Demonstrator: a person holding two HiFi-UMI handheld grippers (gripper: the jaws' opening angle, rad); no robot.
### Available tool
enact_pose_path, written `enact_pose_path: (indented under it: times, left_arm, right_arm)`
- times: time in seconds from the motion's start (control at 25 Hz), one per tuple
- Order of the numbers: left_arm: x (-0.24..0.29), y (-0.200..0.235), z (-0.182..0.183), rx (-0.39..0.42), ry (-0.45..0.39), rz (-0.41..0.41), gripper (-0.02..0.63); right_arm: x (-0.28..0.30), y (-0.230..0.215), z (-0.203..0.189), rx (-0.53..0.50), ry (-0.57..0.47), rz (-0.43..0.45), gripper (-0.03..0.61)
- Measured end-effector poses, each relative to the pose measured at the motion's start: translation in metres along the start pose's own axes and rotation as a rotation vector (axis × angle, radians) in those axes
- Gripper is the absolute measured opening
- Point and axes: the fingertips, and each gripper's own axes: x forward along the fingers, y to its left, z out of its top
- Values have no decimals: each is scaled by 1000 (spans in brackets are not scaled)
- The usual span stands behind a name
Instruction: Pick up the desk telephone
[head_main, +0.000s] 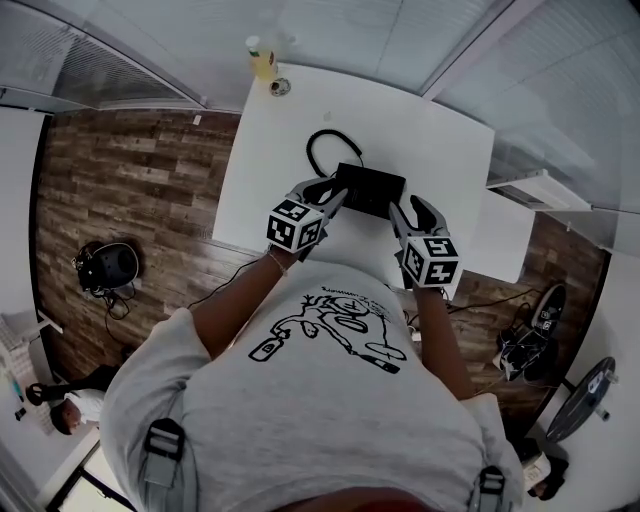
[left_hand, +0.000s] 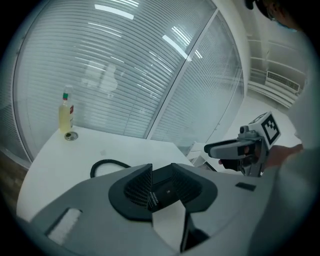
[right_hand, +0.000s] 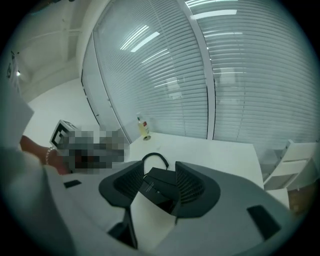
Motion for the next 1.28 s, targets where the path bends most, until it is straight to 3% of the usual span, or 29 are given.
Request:
enact_pose_path:
  times: [0.24,0.48,0.72,1.28]
  left_arm:
    - [18,21,-37,-73,73,-6,101]
    - [43,36,-78,-147,170,-40,173]
    - [60,54,-109,-221,234,-29,183]
    - [78,66,-131,-356,267,-131,241]
  right_arm:
    - [20,-10,-34,45,67,8,172]
    - [43,-21,-67,112,131,24,192]
    - [60,-31,-89,171,181,34,210]
    - [86,-43,-122,344,208,85,233]
